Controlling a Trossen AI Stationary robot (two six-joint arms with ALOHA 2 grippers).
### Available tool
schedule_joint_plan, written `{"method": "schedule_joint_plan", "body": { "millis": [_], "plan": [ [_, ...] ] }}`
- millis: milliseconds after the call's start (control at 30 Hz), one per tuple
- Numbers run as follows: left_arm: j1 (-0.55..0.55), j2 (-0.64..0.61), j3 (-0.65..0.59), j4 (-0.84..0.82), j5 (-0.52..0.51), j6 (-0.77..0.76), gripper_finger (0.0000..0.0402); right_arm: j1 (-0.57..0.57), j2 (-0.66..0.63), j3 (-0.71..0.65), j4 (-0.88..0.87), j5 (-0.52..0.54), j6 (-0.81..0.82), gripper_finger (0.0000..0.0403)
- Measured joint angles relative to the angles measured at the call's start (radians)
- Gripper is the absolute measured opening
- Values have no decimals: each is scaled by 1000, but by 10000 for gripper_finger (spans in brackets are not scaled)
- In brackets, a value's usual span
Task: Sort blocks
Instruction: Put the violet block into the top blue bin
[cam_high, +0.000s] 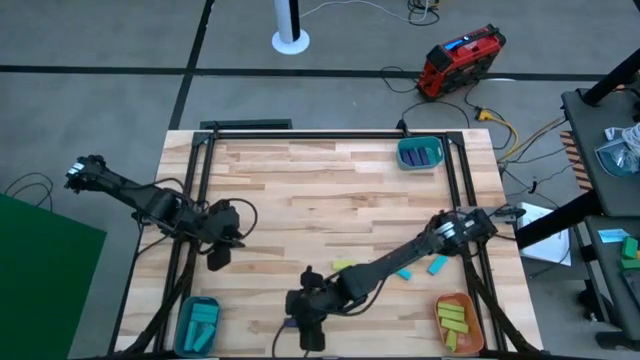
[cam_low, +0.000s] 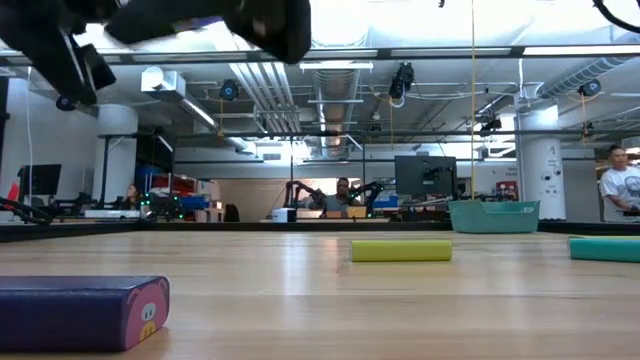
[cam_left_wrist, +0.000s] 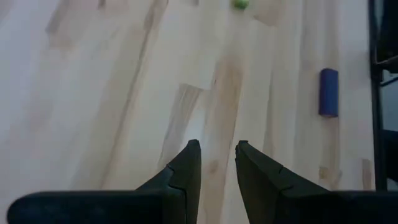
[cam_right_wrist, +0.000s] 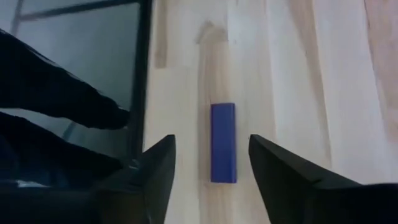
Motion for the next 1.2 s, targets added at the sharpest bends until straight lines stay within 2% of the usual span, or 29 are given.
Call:
{"method": "schedule_joint_plan", "body": {
  "millis": [167,433,600,1000,1200],
  "plan": [
    [1,-52,16,-9,-57,29,79,24,99,99,-60,7,21,213],
    [1,-115,19,-27,-66,30,79,24,206,162,-109,4,88,228],
    [1,-127,19,-37,-66,43,79,15,234,162,-132,5,108,230],
    [1,-125,19,-46,-82,44,79,13,258,159,-124,8,-40,226],
    [1,-124,19,-52,-85,63,79,13,271,159,-123,11,-50,209]
  ]
}}
